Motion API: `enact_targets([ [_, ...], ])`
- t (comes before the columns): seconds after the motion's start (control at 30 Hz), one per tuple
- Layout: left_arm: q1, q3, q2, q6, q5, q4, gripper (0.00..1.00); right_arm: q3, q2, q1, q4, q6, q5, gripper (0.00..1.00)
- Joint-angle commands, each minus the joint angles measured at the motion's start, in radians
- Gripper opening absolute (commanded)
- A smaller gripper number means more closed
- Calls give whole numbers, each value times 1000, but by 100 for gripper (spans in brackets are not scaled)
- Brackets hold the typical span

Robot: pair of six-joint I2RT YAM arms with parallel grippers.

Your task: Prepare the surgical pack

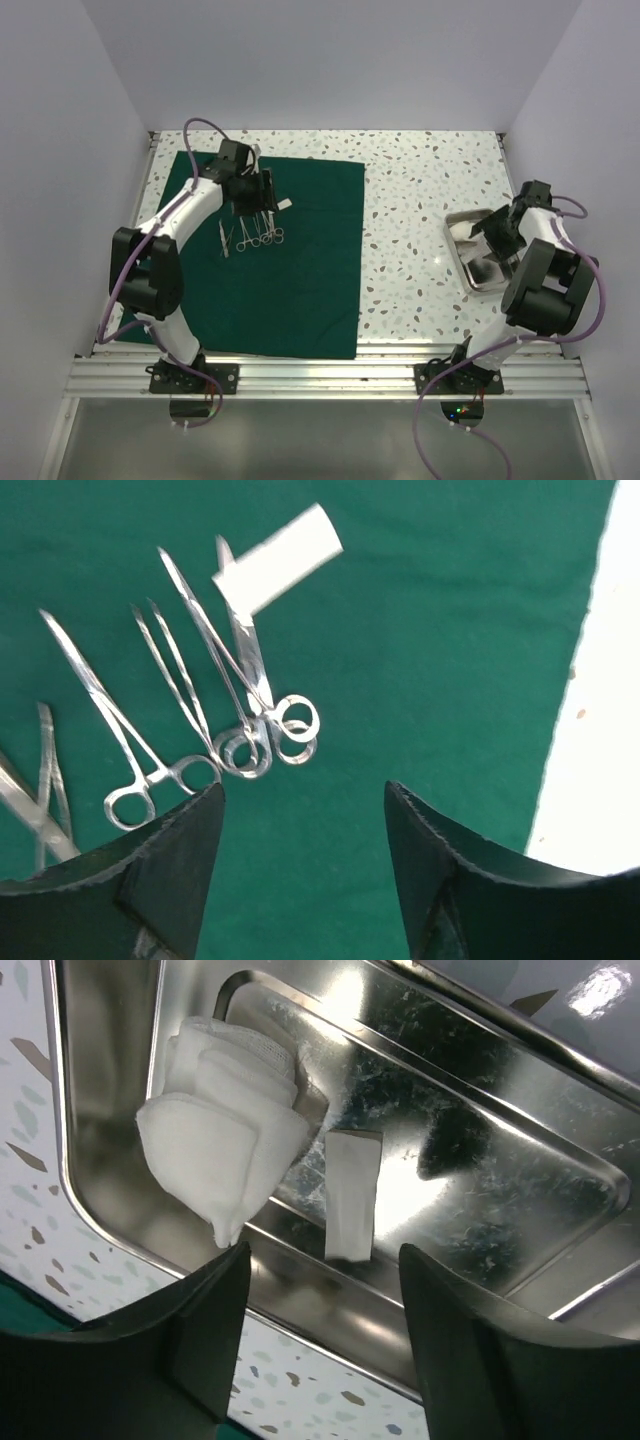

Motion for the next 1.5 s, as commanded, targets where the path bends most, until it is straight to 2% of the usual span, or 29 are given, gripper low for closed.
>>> enact_targets([
  [0.0,-47,107,54,30,-176,-54,70,68,-16,-3,-91,-30,52,67],
  [0.07,-73,158,78,45,-204,-56,70,137,-43,8,-169,-55,75,75],
  [0.17,-103,199,120,71,-264,-37,68,243,-69,96,-255,-75,115,76],
  [0.27,-109,255,200,90,-278,-52,62,285,-86,239,-228,-59,43,76],
  [0.3,-109,285,216,96,-272,-57,58,289,-83,309,-210,-56,-37,76],
  [0.4,-110,325,260,142,-247,-42,53,340,-33,447,-223,-71,-99,77],
  [0.53,-116,347,297,169,-301,-42,40,346,9,550,-233,-110,-188,77],
  [0.6,-126,359,320,206,-362,-40,39,306,6,578,-207,-116,-213,77],
  [0.73,-136,354,349,277,-381,-8,40,247,7,590,-170,-122,-251,77],
  [0.97,-149,348,372,356,-329,82,52,240,27,595,-159,-142,-302,78],
  [1.13,-152,396,438,412,-270,96,53,240,34,595,-164,-154,-319,78],
  [1.3,-152,324,415,494,-215,214,54,220,26,594,-159,-157,-331,78],
  [1.47,-150,347,449,514,-238,196,54,217,27,594,-159,-161,-336,78],
])
